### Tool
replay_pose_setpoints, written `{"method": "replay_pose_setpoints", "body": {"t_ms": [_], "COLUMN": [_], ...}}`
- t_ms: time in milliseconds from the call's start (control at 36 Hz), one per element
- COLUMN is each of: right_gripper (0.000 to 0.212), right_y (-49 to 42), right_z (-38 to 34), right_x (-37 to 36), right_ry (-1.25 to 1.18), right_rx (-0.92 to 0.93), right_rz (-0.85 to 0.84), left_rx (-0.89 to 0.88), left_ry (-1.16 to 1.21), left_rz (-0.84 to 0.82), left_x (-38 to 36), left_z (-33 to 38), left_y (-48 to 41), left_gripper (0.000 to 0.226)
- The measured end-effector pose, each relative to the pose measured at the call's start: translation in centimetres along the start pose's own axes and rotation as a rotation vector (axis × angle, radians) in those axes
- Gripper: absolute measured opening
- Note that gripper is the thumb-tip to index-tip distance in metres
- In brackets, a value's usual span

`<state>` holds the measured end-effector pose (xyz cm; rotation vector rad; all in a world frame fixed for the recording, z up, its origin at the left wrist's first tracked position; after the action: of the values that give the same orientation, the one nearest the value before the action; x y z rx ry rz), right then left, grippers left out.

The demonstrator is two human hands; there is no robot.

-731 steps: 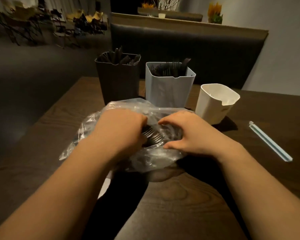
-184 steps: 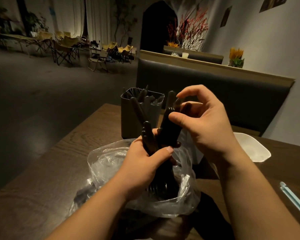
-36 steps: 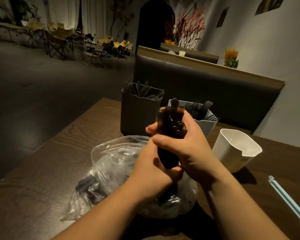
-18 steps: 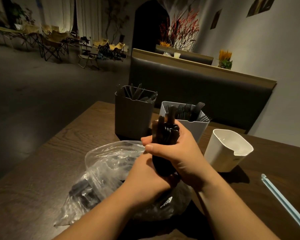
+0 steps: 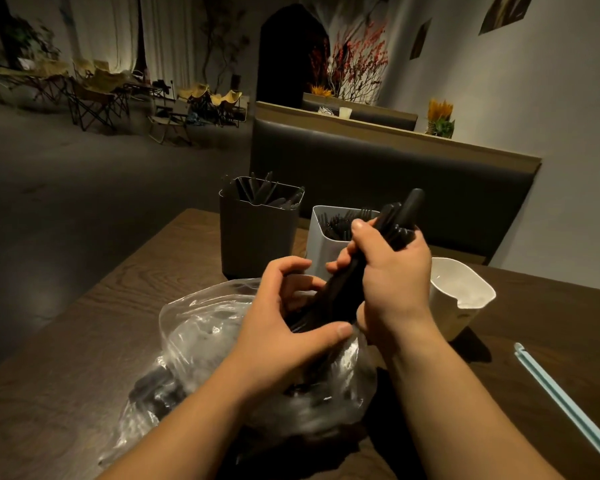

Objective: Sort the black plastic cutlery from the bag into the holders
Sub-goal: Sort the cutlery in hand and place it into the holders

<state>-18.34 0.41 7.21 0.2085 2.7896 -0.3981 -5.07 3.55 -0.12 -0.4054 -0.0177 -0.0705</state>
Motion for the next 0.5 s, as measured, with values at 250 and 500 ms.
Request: {"method": "replay_pose_setpoints", "body": {"t_ms": [250, 500], "right_gripper": [0.018, 0.025], "right_y": [-1.8, 0.6], "right_z": [-1.5, -0.4], "right_x": [3.2, -0.2], "right_ry": [-0.412, -0.729], "right_rx": [-0.18, -0.507], "right_rz": [0.285, 0.239], "left_rx": [-0.048, -0.05], "left_ry": [0.608, 0.226], "left_rz": [0.222, 0.037], "left_x": [0.3, -1.6], "left_z": [0.5, 0.7], "left_y": [0.0, 0.3], "left_gripper": [0.058, 0.052]}}
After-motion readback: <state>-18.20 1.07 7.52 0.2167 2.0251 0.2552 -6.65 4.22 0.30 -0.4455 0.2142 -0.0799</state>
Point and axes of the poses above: each hand's wrist, its own y-axis away from the middle knuckle, its own x-axis out of the back of the hand, z = x × y, the point moved 4 cm from there along -y, towards the middle knuckle, and after that the axes turned 2 degrees about -x, right-handed, at the moved point
